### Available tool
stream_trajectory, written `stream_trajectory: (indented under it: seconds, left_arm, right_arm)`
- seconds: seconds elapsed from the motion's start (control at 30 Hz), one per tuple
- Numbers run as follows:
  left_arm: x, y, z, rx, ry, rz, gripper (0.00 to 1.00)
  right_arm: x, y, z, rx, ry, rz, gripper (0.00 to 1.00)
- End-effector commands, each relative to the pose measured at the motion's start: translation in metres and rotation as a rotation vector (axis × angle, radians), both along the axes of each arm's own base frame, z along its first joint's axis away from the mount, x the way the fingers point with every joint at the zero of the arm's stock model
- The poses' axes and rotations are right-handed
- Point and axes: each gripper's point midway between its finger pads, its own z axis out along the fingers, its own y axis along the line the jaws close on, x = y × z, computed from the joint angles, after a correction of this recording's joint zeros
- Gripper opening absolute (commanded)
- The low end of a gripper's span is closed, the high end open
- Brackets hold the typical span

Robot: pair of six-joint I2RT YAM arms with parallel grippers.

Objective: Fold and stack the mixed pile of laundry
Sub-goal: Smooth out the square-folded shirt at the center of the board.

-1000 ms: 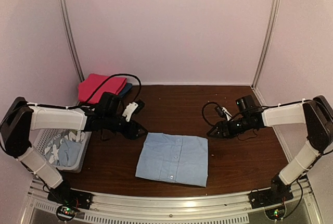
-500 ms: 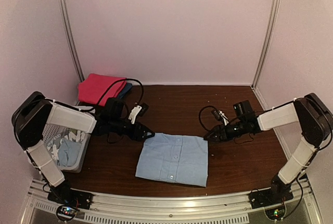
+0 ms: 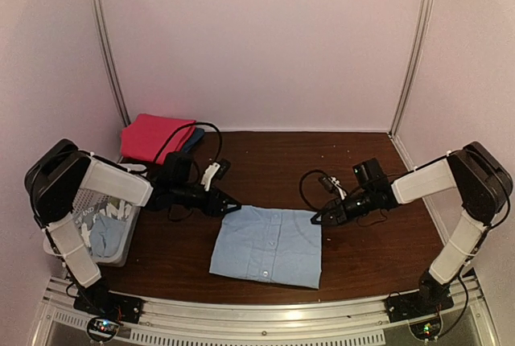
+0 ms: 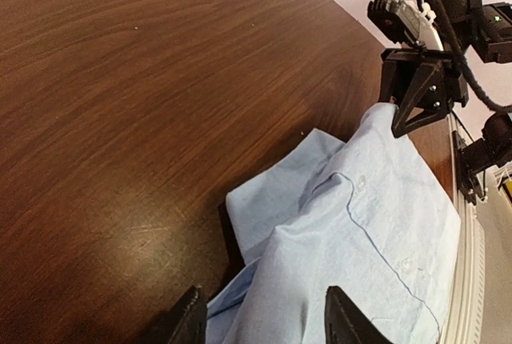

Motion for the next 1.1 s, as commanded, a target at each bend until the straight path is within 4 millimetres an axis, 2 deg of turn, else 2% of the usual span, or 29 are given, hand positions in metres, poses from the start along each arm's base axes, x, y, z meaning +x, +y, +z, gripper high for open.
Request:
stream_trajectory:
  seconds: [0.0,0.03,0.07,0.1,0.27,0.33,0.4,0.6,0.77,0.9,0.97,1.07]
  left_arm:
    - [0.003,-0.006,0.002,-0.048,-0.022,-0.027,0.51]
    - [0.004,-0.006,0.002,-0.049,-0.022,-0.028,0.50]
    - [0.004,-0.007,0.001,-0.052,-0.020,-0.029,0.47]
    - [0.004,-0.007,0.001,-0.054,-0.019,-0.030,0.42]
    - [0.006,-0.009,0.006,-0.082,-0.017,-0.026,0.15]
    - [0.007,-0.010,0.004,-0.081,-0.004,-0.019,0.07]
    - [0.010,-0.010,-0.003,-0.066,0.020,-0.012,0.00]
    - [0.020,-0.007,-0.031,-0.021,0.101,0.034,0.00]
    - [0.028,-0.010,-0.045,0.008,0.143,0.046,0.00]
    - [0.031,-0.010,-0.050,0.025,0.148,0.054,0.00]
    - [0.029,-0.011,-0.045,0.019,0.142,0.042,0.00]
    - [0.025,-0.015,-0.027,-0.001,0.109,0.018,0.00]
  right_arm:
    - [0.003,0.006,0.022,0.015,-0.051,0.010,0.16]
    - [0.003,0.006,0.023,0.009,-0.052,0.010,0.13]
    - [0.005,0.007,0.028,0.009,-0.069,0.008,0.05]
    - [0.004,0.006,0.028,0.001,-0.061,0.004,0.00]
    - [0.003,0.002,0.044,-0.025,-0.081,-0.031,0.00]
    - [0.003,-0.004,0.042,-0.066,-0.073,-0.061,0.00]
    - [0.002,-0.011,0.031,-0.124,-0.050,-0.089,0.00]
    - [0.014,-0.039,-0.018,-0.336,-0.002,-0.207,0.00]
    - [0.042,-0.052,-0.037,-0.445,-0.020,-0.318,0.00]
    - [0.050,-0.047,-0.050,-0.463,-0.012,-0.308,0.00]
    - [0.052,-0.042,-0.047,-0.452,-0.019,-0.293,0.00]
    - [0.052,-0.031,-0.028,-0.421,-0.053,-0.269,0.00]
